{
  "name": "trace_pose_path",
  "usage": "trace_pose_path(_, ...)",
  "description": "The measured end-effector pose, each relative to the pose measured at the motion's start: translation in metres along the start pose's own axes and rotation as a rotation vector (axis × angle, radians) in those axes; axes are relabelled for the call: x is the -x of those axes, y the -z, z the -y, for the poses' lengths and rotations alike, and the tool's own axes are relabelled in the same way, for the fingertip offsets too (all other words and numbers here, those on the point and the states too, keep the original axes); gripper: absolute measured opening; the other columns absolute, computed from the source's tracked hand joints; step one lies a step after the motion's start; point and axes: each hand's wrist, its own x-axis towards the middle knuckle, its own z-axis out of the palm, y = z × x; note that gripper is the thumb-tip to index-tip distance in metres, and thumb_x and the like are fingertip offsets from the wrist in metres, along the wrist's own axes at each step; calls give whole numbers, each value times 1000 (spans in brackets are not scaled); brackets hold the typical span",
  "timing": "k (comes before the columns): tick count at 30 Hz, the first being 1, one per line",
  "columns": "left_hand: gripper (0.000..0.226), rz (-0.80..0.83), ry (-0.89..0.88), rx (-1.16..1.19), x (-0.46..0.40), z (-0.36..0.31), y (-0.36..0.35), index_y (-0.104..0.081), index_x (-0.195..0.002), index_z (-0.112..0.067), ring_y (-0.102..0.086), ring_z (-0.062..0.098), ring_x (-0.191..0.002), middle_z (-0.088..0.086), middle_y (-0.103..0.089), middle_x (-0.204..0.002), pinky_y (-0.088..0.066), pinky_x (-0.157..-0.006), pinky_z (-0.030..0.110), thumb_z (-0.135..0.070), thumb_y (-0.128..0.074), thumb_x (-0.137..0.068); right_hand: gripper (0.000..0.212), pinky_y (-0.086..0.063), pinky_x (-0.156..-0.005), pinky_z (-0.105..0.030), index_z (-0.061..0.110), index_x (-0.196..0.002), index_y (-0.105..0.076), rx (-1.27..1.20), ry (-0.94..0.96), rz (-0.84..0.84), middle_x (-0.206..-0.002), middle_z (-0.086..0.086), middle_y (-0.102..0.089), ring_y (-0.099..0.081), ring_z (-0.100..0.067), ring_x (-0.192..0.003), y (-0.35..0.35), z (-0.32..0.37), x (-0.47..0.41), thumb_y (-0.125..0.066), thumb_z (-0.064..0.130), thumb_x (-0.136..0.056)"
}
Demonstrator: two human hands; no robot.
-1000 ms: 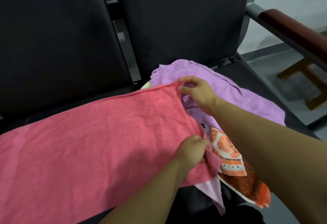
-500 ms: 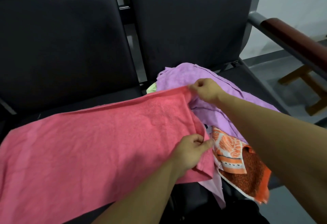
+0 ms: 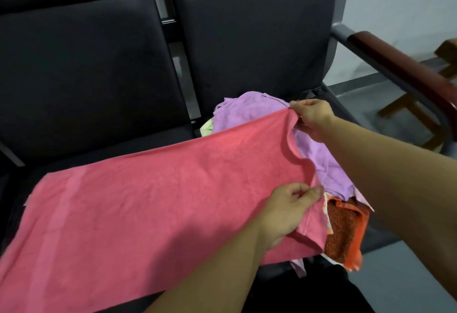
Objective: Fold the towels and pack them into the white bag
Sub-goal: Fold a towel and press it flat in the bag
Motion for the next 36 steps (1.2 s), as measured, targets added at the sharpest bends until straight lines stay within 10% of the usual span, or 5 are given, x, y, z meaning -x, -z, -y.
trace_pose_path(9,64,-32,-35,-2,32,-32,-5,-69,-86,-7,-52,18,-74,9,-59,-79,-43,-70,32,-70,-69,-80,26,-53,-57,-27,18,-111,-70,-15,119,-11,-83,-2,-58,-54,-12,-69,4,29,34,-44,12,-105)
trace_pose_path(12,43,-93,-81,-74,53,-41,16,-66,-77,-17,-41,17,-63,7,-48,-70,-36,-60,29,-57,-66,-92,19,-55,-58,-29,19,-109,-67,16,180,0,-86,-2,-57,-54,-14,-70,-17,42,52,-50,13,-103)
trace_pose_path(29,32,-497,-132,-36,242,-62,241,-70,-87,-16,-71,40,-99,19,-74,-105,-56,-94,55,-44,-61,-100,42,-61,-71,-39,14,-85,-71,-37,223,288,-73,-7,-66,-66,-20,-71,-287,68,176,-48,44,-104)
trace_pose_path(36,34,-824,-72,-48,302,-40,339,-71,-85,-9,-62,10,-73,-8,-69,-78,-49,-73,30,-41,-64,-98,43,-56,-94,-50,20,-92,-70,90,201,458,-86,-4,-72,-70,-24,-86,-412,34,216,-45,54,-101)
